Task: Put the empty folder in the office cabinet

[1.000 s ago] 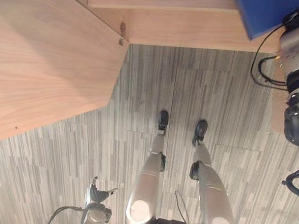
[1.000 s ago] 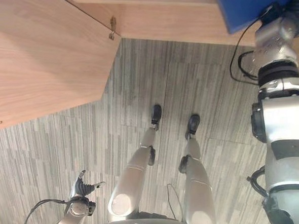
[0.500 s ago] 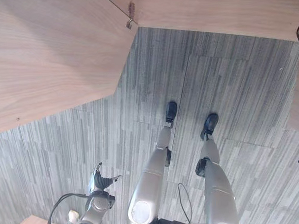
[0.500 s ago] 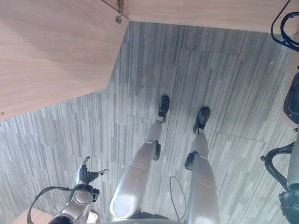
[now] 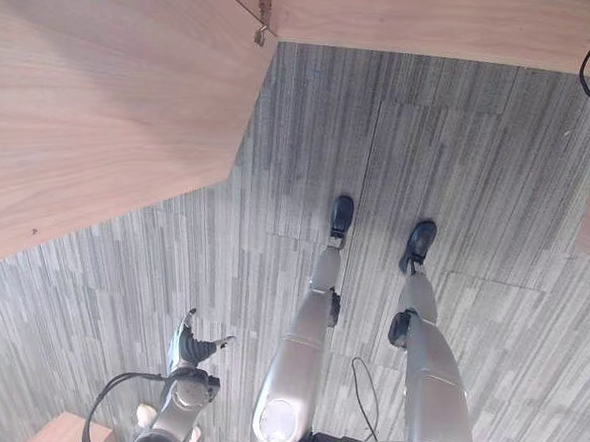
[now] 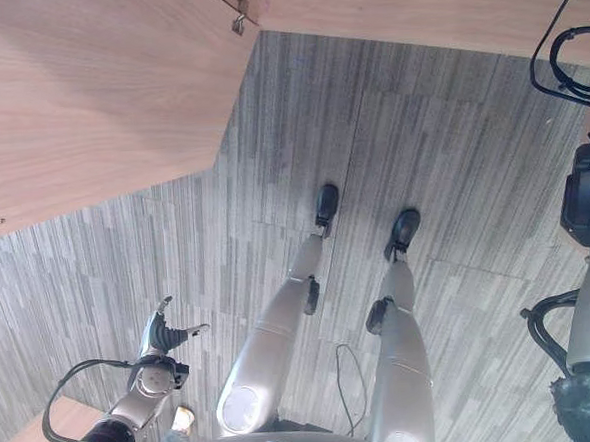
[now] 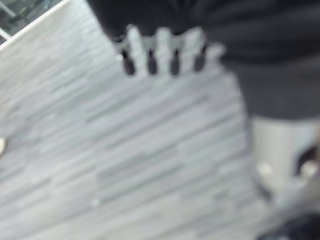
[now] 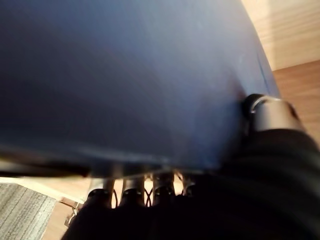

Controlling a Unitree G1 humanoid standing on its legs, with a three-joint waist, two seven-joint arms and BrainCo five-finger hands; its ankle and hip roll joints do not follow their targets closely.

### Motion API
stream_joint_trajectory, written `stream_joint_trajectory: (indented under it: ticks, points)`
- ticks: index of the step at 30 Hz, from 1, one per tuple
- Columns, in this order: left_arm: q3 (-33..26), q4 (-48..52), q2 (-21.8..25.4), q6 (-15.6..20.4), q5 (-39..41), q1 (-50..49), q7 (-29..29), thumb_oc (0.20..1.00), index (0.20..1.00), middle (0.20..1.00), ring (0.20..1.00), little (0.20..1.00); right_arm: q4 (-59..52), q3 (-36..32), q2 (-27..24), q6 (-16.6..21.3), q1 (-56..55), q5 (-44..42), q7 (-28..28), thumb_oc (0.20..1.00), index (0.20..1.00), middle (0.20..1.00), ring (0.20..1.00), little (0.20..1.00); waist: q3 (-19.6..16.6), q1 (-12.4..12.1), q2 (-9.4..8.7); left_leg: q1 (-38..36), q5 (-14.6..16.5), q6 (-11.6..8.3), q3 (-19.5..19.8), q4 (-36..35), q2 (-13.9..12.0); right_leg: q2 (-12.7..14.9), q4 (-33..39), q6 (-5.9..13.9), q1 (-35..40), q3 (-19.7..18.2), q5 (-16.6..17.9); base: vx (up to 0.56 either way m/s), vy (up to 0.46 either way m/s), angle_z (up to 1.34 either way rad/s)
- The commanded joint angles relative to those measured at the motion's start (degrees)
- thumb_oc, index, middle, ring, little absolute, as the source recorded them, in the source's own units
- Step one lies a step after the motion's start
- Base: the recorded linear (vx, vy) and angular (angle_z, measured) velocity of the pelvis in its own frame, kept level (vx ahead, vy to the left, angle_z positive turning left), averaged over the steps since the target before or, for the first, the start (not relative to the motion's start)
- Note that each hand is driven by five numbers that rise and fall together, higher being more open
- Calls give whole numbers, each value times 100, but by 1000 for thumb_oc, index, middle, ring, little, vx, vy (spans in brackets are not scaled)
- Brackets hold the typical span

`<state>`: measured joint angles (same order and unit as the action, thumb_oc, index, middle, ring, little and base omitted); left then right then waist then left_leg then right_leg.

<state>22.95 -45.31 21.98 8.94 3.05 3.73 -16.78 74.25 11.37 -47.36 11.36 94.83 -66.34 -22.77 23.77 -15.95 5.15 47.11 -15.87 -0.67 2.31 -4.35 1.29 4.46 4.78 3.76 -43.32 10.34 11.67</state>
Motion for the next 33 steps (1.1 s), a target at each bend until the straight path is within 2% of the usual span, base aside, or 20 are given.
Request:
stream_joint_trajectory:
  ticks: [1,12,22,23,24,33]
  points:
    - [105,-265,276,-51,-11,-514,16,1000,1000,1000,1000,1000,-124,750,-282,248,-279,174,199,200,200,200,200,200,-895,-62,-314,-100,756,-570,-33,-65,153,478,22,691,36,-50,-313,0,0,0]
    - [59,-95,357,-55,109,-552,71,1000,1000,1000,1000,1000,-115,876,-204,231,-257,285,247,200,200,200,200,200,-896,-84,-366,-52,753,-587,-5,-65,145,474,22,689,-19,-18,-306,0,0,0]
    - [-17,29,399,-49,155,-562,76,1000,1000,1000,1000,1000,-97,925,-109,136,-297,494,226,200,200,200,200,200,-851,-79,-327,-97,746,-573,-13,-65,151,484,22,700,-12,-35,-267,-1,0,0]
    - [96,-200,356,-179,82,-203,66,1000,1000,1000,1000,1000,-141,925,206,168,-345,481,274,200,200,200,200,200,-857,-1,-350,-112,752,-573,-23,-65,135,473,22,699,-16,-54,-256,-5,42,-1]
    - [127,-559,360,-222,-100,1,36,1000,1000,1000,1000,1000,-173,792,320,134,-373,403,246,200,200,200,200,200,-849,54,-349,-128,757,-570,-25,-65,128,471,22,698,-15,-76,-247,2,46,-1]
    - [5,-602,420,-214,-37,-100,93,1000,1000,1000,1000,1000,-53,735,27,115,-274,251,212,200,200,200,200,200,-828,54,-349,-181,778,-575,-21,-65,213,527,22,740,43,-88,-228,3,8,-2]
